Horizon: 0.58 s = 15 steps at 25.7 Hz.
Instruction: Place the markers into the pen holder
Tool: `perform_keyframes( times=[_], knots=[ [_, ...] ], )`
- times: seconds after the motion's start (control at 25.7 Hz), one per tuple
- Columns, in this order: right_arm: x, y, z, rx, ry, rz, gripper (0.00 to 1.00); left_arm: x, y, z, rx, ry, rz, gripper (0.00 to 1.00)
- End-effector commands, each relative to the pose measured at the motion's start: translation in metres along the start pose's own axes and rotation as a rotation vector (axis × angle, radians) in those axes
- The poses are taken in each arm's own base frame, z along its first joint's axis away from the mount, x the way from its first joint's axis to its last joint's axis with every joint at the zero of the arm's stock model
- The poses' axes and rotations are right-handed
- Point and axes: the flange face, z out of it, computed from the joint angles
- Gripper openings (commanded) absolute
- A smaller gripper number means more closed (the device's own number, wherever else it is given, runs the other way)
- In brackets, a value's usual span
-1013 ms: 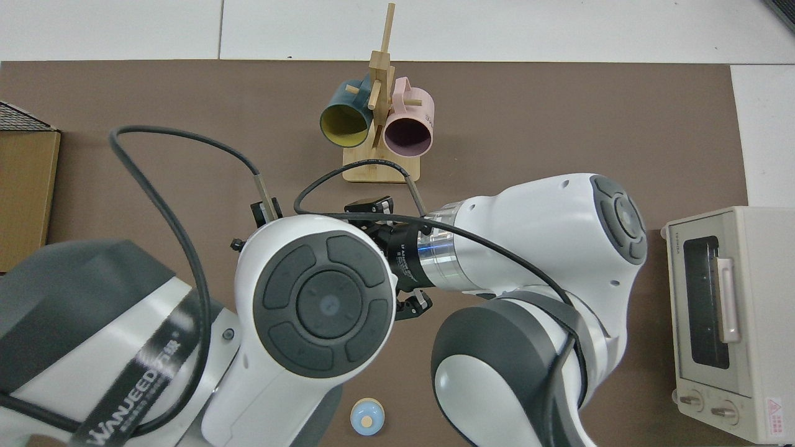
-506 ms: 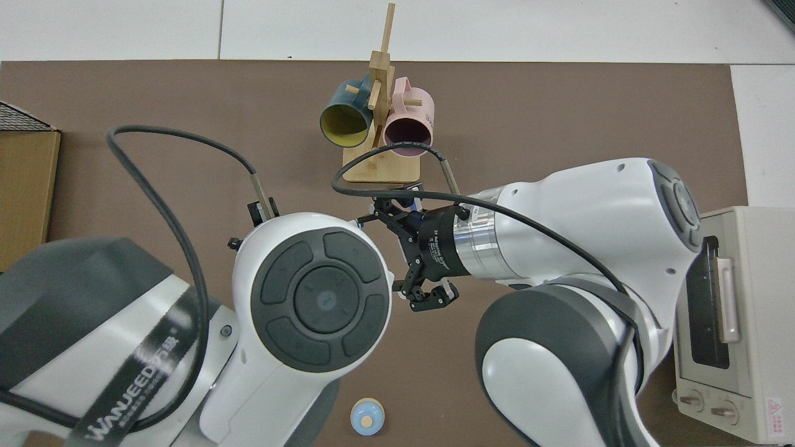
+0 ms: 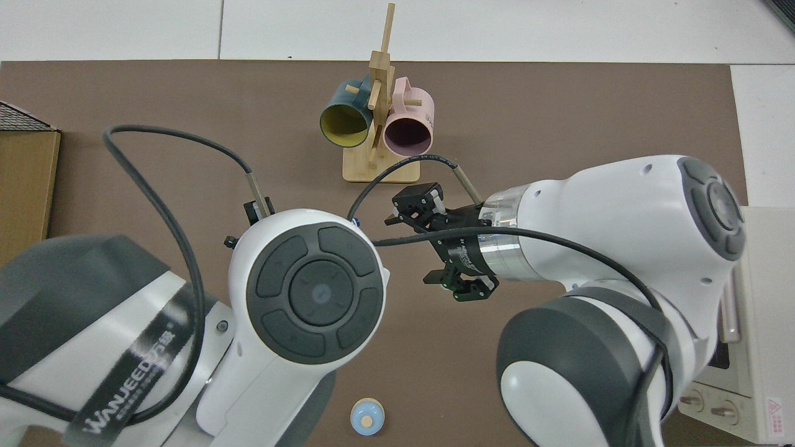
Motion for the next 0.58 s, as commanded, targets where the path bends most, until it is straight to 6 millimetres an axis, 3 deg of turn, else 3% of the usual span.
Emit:
perform_keyframes(
  times=[0.0,0.19,0.55],
  knots=[
    [0.022,0.019,-0.019,-0.086,0.094,-0.224,1.0,-0.016,-0.007,0.01,-0.01,-0.05,-0.035,0.0],
    [0.036,0.031,-0.024,-0.234,0.176,-0.53,1.0,-0.036,-0.025,0.028,-0.04,-0.086,-0.076,0.0],
    [0.059,0.046,-0.035,-0.425,0.209,-0.926,1.0,-0.105,-0.081,0.064,-0.094,-0.145,-0.113,0.0]
  ],
)
